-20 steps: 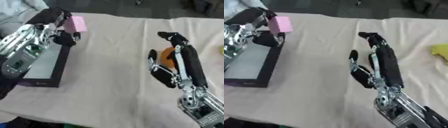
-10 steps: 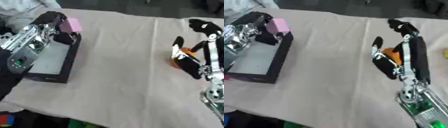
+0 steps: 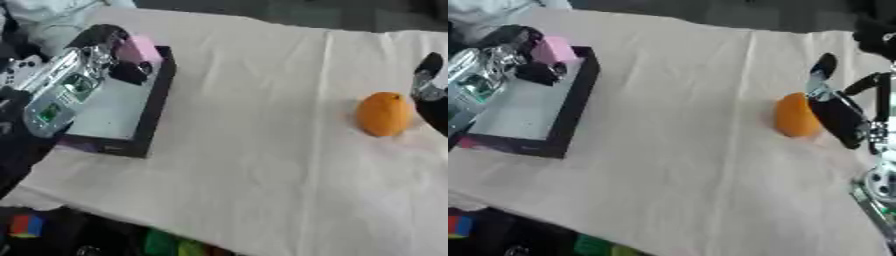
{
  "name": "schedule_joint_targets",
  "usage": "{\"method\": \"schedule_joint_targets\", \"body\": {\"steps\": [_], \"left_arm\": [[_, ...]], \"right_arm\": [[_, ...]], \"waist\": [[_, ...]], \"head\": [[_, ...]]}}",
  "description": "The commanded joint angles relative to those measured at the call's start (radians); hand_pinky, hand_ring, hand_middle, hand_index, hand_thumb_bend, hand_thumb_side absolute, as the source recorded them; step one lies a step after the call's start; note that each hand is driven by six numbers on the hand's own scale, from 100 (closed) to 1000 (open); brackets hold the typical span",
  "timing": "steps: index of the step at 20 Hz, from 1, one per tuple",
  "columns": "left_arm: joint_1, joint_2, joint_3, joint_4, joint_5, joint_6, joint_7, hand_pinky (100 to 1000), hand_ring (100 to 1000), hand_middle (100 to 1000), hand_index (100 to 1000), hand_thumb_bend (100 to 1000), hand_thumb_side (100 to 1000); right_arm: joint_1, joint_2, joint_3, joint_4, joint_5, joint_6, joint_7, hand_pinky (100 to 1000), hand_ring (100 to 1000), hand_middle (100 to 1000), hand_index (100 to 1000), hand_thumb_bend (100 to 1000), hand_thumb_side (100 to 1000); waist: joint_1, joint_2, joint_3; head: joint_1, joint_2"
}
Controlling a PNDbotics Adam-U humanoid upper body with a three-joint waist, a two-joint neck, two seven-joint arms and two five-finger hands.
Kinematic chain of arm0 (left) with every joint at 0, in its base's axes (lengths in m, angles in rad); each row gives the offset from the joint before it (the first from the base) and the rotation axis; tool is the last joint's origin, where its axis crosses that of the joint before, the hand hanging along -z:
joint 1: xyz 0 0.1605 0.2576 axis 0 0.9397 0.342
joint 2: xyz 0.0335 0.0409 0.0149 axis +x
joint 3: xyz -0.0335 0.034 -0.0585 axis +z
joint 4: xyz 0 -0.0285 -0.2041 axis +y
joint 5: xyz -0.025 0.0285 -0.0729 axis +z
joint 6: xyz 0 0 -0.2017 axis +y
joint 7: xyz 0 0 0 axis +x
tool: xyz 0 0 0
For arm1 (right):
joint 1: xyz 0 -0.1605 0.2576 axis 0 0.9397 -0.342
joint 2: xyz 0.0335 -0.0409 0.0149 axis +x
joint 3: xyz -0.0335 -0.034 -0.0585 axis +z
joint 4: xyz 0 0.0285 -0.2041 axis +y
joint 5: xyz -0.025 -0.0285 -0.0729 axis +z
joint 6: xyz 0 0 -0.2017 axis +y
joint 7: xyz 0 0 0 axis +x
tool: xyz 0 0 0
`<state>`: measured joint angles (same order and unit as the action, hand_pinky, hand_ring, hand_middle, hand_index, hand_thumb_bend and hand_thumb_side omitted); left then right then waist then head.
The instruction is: Pick up the objects with one hand, pass them to the other hand, and then place them into the box on the other side of the table.
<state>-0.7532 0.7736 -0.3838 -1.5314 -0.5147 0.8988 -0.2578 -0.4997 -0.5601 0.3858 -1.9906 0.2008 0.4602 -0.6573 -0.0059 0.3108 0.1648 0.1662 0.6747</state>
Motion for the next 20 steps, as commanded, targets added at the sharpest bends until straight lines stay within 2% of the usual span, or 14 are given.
{"method": "schedule_joint_targets", "body": {"steps": [1,7,11,12,14,15,16,17,20], "left_arm": [[-0.002,0.05,0.023,0.001,0.02,0.008,0.019,801,711,458,412,100,250],[0.011,0.056,0.022,0.024,0.042,0.008,0.048,803,706,468,447,100,254],[0.009,0.05,0.022,0.04,0.051,0.008,0.076,819,735,539,663,100,258],[0.008,0.05,0.022,0.042,0.052,0.008,0.085,837,766,588,743,100,256],[0.006,0.05,0.023,0.048,0.046,0.008,0.105,876,811,638,812,100,222],[0.005,0.051,0.023,0.052,0.039,0.008,0.113,904,833,663,835,112,250],[0.004,0.052,0.021,0.055,0.028,0.008,0.122,919,844,676,845,213,245],[0.003,0.052,0.019,0.058,0.014,0.008,0.127,934,855,689,857,276,268],[0.003,0.053,0.02,0.069,-0.029,0.008,0.122,961,872,709,876,382,267]], "right_arm": [[-0.003,-0.029,-0.019,-0.009,-0.002,0.203,-0.232,413,791,723,810,100,130],[0.008,-0.035,-0.023,-0.009,0.012,0.187,-0.239,417,791,725,811,100,102],[0.012,-0.033,-0.021,-0.009,0.019,0.186,-0.238,417,790,725,811,100,100],[0.012,-0.032,-0.02,-0.009,0.02,0.185,-0.238,417,789,725,810,100,101],[0.013,-0.032,-0.02,-0.009,0.021,0.183,-0.24,417,788,725,810,100,102],[0.014,-0.032,-0.019,-0.009,0.021,0.181,-0.24,417,787,725,810,100,111],[0.014,-0.033,-0.019,-0.009,0.022,0.179,-0.24,417,786,725,810,100,102],[0.014,-0.033,-0.018,-0.009,0.023,0.176,-0.24,417,785,725,810,100,102],[0.016,-0.036,-0.02,-0.009,0.024,0.171,-0.243,418,784,723,809,100,101]], "waist": [[-0.002,-0.015,-0.003],[-0.016,-0.008,-0.007],[-0.02,-0.005,-0.012],[-0.02,-0.004,-0.013],[-0.02,-0.004,-0.015],[-0.02,-0.004,-0.016],[-0.019,-0.004,-0.017],[-0.019,-0.004,-0.017],[-0.018,-0.004,-0.019]], "head": [[0.004,-0.004],[-0.002,-0.022],[-0.008,-0.029],[-0.009,-0.028],[-0.013,-0.026],[-0.016,-0.025],[-0.021,-0.023],[-0.027,-0.022],[-0.046,-0.018]]}}
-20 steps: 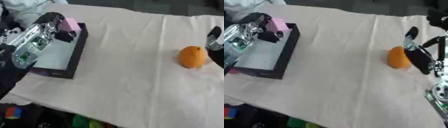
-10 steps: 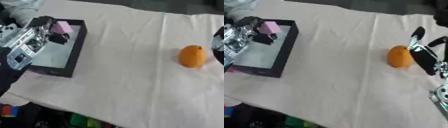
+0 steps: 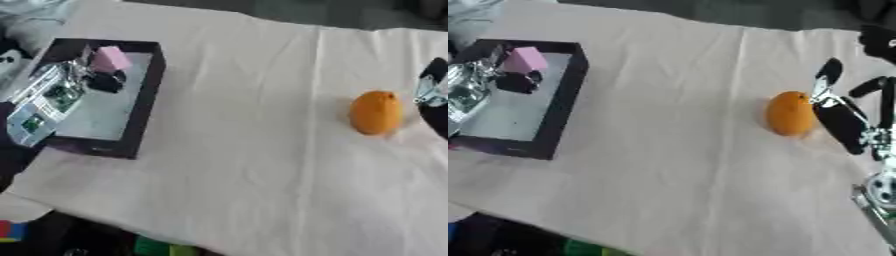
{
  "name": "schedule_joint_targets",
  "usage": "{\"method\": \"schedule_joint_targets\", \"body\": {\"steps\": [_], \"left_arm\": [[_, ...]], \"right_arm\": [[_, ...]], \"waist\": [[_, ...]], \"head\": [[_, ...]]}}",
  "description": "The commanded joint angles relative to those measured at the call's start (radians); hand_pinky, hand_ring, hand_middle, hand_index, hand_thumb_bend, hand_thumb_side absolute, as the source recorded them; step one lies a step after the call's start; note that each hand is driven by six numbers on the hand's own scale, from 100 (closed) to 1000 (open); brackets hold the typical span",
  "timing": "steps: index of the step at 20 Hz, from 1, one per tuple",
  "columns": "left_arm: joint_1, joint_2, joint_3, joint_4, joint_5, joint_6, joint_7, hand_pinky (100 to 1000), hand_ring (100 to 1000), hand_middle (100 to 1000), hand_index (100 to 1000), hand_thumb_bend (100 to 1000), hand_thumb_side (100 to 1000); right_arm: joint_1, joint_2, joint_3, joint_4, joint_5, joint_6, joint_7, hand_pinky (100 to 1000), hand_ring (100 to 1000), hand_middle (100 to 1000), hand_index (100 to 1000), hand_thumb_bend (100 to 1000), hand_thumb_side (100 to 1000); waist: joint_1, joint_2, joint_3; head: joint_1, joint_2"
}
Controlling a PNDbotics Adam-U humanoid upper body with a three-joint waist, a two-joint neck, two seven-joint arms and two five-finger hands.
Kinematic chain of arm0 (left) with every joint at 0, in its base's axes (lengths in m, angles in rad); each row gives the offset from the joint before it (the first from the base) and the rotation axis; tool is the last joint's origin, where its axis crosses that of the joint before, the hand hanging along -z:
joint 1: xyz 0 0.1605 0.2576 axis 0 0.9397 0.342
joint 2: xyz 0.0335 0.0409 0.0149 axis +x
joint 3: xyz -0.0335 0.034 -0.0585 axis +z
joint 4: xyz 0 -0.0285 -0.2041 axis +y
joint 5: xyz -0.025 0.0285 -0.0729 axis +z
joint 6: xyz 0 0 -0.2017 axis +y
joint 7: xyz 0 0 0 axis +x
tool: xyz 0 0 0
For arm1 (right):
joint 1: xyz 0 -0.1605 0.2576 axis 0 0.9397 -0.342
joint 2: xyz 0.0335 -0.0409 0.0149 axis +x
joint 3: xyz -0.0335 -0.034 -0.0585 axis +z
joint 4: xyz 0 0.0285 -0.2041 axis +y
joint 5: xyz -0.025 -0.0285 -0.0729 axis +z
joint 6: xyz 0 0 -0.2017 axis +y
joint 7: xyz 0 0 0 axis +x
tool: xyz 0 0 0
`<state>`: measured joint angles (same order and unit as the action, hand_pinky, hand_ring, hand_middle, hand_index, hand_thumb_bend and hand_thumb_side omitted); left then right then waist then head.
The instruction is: Pick up the objects with one hand, pass them to the other hand, and then place them into the box on the other side of the table.
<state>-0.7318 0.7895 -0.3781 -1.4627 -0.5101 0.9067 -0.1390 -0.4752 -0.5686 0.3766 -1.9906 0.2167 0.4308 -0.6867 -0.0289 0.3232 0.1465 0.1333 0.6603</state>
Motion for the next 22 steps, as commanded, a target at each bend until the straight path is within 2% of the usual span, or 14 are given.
{"method": "schedule_joint_targets", "body": {"steps": [1,8,9,12,13,14,16,17,18,22], "left_arm": [[-0.018,0.037,0.016,0.003,-0.046,0.0,-0.003,966,877,714,880,395,259],[-0.006,0.045,0.027,-0.013,-0.089,0.0,-0.045,978,885,726,894,427,196],[-0.005,0.046,0.027,-0.017,-0.092,0.0,-0.051,979,887,728,898,457,142],[-0.001,0.051,0.025,-0.031,-0.1,0.0,-0.069,980,888,728,898,467,181],[0.0,0.051,0.026,-0.033,-0.103,0.0,-0.074,979,887,727,897,446,189],[0.001,0.051,0.029,-0.038,-0.105,0.0,-0.077,975,883,720,891,370,186],[0.0,0.048,0.044,-0.068,-0.098,0.0,-0.07,959,863,679,859,100,184],[0.001,0.045,0.058,-0.099,-0.083,0.0,-0.053,942,842,654,846,100,249],[0.004,0.043,0.072,-0.141,-0.061,0.0,-0.026,918,801,622,818,100,375],[0.031,0.037,0.105,-0.346,0.101,0.0,0.117,872,740,618,774,100,449]], "right_arm": [[-0.007,-0.028,-0.012,-0.009,0.008,0.199,-0.214,418,783,723,808,100,111],[-0.002,-0.033,-0.014,-0.009,0.006,0.194,-0.219,418,781,723,808,100,107],[-0.001,-0.034,-0.014,-0.009,0.006,0.193,-0.219,419,781,723,808,100,107],[0.0,-0.035,-0.015,-0.009,0.007,0.193,-0.22,418,780,723,807,100,116],[0.0,-0.035,-0.015,-0.009,0.007,0.193,-0.22,418,780,723,807,100,115],[0.001,-0.035,-0.015,-0.009,0.008,0.193,-0.22,418,779,723,807,100,116],[0.003,-0.037,-0.018,-0.009,0.008,0.192,-0.22,419,779,723,807,100,116],[0.004,-0.038,-0.02,-0.009,0.008,0.191,-0.22,419,780,723,807,100,114],[0.005,-0.041,-0.023,-0.009,0.009,0.189,-0.22,421,780,724,807,100,110],[0.01,-0.061,-0.045,-0.009,-0.003,0.172,-0.22,421,781,729,808,100,123]], "waist": [[0.006,-0.017,-0.002],[0.009,-0.016,-0.003],[0.009,-0.016,-0.004],[0.011,-0.016,-0.003],[0.011,-0.016,-0.004],[0.011,-0.016,-0.004],[0.011,-0.016,-0.003],[0.01,-0.016,-0.003],[0.01,-0.015,-0.002],[0.006,-0.013,-0.005]], "head": [[-0.017,-0.003],[-0.043,-0.005],[-0.045,-0.005],[-0.046,-0.004],[-0.046,-0.003],[-0.046,-0.002],[-0.052,-0.002],[-0.06,-0.003],[-0.071,-0.004],[-0.116,-0.011]]}}
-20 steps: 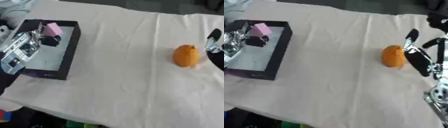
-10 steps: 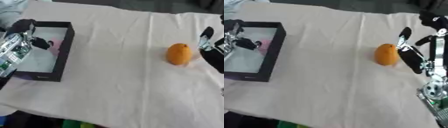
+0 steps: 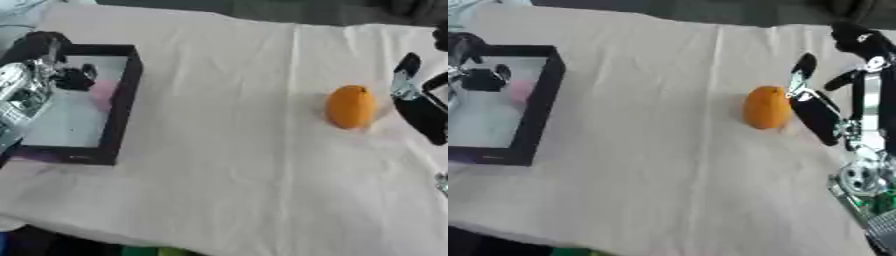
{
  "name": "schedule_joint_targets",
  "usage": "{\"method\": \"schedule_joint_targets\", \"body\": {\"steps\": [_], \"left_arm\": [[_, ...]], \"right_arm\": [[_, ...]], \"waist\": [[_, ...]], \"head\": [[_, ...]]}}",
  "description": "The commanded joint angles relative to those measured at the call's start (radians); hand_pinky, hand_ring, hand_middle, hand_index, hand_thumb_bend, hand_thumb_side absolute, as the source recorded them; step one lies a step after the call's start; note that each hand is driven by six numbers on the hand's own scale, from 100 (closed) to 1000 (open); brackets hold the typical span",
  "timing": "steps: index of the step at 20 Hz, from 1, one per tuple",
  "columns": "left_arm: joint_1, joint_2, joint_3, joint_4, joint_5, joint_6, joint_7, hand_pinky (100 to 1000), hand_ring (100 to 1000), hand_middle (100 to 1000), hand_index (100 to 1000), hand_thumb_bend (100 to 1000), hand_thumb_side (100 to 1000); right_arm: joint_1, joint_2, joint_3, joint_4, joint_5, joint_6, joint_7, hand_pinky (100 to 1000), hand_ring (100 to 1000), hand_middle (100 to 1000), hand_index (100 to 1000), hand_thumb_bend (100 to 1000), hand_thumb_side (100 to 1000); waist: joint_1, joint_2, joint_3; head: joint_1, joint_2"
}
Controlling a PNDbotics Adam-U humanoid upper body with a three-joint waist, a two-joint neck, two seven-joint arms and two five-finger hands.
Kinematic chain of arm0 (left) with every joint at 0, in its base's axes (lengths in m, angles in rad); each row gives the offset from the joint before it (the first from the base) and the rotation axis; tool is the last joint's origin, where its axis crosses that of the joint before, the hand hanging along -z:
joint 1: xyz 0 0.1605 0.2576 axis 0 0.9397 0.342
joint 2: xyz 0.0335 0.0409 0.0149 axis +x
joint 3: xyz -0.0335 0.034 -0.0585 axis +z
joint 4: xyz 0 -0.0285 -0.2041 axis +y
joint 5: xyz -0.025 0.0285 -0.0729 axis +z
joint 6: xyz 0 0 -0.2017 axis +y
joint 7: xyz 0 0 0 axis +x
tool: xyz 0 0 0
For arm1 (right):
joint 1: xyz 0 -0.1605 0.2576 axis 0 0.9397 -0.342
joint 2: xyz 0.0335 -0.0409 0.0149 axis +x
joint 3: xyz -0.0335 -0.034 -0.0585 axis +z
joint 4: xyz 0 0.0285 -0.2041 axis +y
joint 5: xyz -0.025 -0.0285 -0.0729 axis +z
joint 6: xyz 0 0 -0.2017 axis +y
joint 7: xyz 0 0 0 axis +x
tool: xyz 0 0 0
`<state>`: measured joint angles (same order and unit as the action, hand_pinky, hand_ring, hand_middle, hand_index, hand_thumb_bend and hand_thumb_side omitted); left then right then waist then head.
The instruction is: Pick up the objects with one hand, pass them to the other hand, and then place them into the box on the other side of the table.
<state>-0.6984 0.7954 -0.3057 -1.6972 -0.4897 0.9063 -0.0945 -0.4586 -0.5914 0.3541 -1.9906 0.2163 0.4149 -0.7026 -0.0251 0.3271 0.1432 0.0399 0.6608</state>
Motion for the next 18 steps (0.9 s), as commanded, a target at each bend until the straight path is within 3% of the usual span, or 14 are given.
{"method": "schedule_joint_targets", "body": {"steps": [1,4,9,13,18], "left_arm": [[0.004,0.028,0.037,-0.159,0.126,0.001,0.114,844,716,609,762,100,468],[0.013,0.005,0.036,-0.279,0.277,-0.014,0.266,817,723,613,786,100,511],[0.016,-0.039,-0.004,-0.302,0.505,-0.182,0.488,823,741,628,809,100,536],[0.025,-0.068,-0.033,-0.303,0.592,-0.286,0.57,818,734,613,796,100,559],[0.039,-0.119,-0.047,-0.303,0.636,-0.413,0.598,806,724,596,772,100,567]], "right_arm": [[-0.004,-0.045,-0.028,-0.009,-0.01,0.183,-0.203,422,782,730,808,100,133],[0.004,-0.071,-0.053,-0.009,-0.051,0.163,-0.189,418,790,737,809,100,199],[0.028,-0.127,-0.104,-0.009,-0.146,0.138,-0.113,423,809,767,825,100,277],[0.059,-0.182,-0.139,-0.009,-0.198,0.145,-0.029,441,824,794,852,100,203],[0.103,-0.246,-0.179,-0.009,-0.261,0.155,0.048,449,827,794,851,100,212]], "waist": [[0.002,-0.016,-0.003],[0.0,-0.016,-0.007],[-0.002,-0.017,-0.018],[-0.004,-0.012,-0.022],[-0.006,-0.003,-0.02]], "head": [[-0.03,-0.014],[-0.049,-0.021],[-0.056,-0.027],[-0.072,-0.035],[-0.094,-0.049]]}}
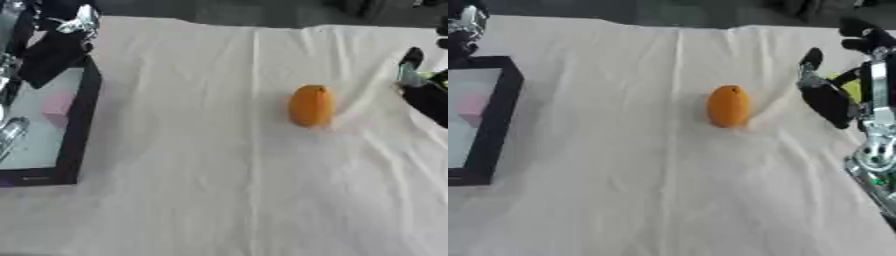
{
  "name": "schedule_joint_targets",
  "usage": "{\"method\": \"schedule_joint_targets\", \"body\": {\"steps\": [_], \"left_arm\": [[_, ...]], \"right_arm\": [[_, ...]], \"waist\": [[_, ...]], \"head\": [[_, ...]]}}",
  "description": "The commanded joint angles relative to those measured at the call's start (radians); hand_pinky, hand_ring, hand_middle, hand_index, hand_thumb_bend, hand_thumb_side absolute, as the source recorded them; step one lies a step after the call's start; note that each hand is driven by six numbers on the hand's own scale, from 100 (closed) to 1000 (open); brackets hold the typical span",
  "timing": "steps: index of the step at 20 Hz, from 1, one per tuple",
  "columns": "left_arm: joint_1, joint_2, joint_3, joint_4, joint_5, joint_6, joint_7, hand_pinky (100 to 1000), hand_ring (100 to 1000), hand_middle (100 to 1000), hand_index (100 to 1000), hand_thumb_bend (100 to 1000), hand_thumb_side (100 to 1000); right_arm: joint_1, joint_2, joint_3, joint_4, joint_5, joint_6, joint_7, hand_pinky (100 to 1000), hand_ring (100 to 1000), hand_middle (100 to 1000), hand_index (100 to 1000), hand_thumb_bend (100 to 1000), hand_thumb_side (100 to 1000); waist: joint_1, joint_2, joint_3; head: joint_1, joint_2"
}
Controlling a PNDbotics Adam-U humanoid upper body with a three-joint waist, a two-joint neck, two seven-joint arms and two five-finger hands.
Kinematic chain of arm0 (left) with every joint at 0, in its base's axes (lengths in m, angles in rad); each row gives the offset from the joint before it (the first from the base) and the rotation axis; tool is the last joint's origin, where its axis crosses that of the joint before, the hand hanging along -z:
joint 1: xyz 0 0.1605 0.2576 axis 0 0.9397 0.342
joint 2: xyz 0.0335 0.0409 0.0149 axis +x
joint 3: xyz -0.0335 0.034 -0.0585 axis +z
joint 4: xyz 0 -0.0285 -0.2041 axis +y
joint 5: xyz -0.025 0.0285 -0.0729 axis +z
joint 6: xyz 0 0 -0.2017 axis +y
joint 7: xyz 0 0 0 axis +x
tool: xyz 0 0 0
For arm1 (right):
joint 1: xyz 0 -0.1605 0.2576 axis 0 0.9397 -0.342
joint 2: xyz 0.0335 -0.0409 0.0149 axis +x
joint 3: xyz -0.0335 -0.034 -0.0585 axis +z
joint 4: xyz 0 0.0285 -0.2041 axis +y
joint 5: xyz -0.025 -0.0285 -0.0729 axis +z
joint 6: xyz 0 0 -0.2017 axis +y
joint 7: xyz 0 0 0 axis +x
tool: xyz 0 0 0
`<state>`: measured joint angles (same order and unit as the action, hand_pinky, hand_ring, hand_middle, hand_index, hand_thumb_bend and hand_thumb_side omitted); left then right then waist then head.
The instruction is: Pick up the objects with one hand, pass them to the other hand, and then place them into the box on the other side of the table.
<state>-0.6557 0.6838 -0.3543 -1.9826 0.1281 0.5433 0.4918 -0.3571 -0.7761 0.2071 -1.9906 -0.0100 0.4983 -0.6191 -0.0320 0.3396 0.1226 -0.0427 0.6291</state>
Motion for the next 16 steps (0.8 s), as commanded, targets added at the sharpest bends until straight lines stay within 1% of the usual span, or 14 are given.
{"method": "schedule_joint_targets", "body": {"steps": [1,4,6,8,9,13,16], "left_arm": [[0.001,-0.022,0.001,-0.017,0.022,-0.064,0.013,804,721,592,768,100,570],[0.016,-0.068,-0.003,-0.017,0.029,-0.092,0.017,799,716,586,764,100,585],[0.022,-0.092,-0.01,-0.017,0.033,-0.113,0.017,797,714,583,763,100,589],[0.027,-0.11,-0.018,-0.017,0.031,-0.14,0.006,793,709,580,763,100,591],[0.03,-0.118,-0.023,-0.017,0.029,-0.154,-0.003,791,708,579,761,100,591],[0.038,-0.139,-0.037,-0.017,0.026,-0.185,-0.026,790,706,577,754,100,597],[0.041,-0.148,-0.047,-0.017,0.024,-0.201,-0.036,790,706,576,751,100,599]], "right_arm": [[0.009,-0.075,-0.039,-0.009,-0.052,0.077,-0.027,454,829,794,850,100,210],[0.029,-0.116,-0.056,-0.009,-0.08,0.079,0.005,469,831,792,841,100,196],[0.043,-0.14,-0.066,-0.009,-0.084,0.078,0.024,479,832,793,843,100,169],[0.054,-0.158,-0.074,-0.009,-0.08,0.076,0.038,483,833,798,845,100,169],[0.06,-0.167,-0.078,-0.009,-0.082,0.076,0.044,486,834,802,846,100,167],[0.077,-0.205,-0.087,-0.009,-0.07,0.073,0.076,522,859,832,863,100,100],[0.092,-0.233,-0.099,-0.009,-0.047,0.076,0.122,554,876,850,878,100,100]], "waist": [[0.0,-0.014,0.001],[-0.002,-0.012,0.004],[-0.002,-0.01,0.007],[-0.002,-0.009,0.008],[-0.002,-0.008,0.009],[-0.002,-0.001,0.014],[-0.002,0.007,0.021]], "head": [[-0.016,-0.019],[-0.03,-0.028],[-0.042,-0.034],[-0.05,-0.039],[-0.052,-0.041],[-0.067,-0.054],[-0.081,-0.061]]}}
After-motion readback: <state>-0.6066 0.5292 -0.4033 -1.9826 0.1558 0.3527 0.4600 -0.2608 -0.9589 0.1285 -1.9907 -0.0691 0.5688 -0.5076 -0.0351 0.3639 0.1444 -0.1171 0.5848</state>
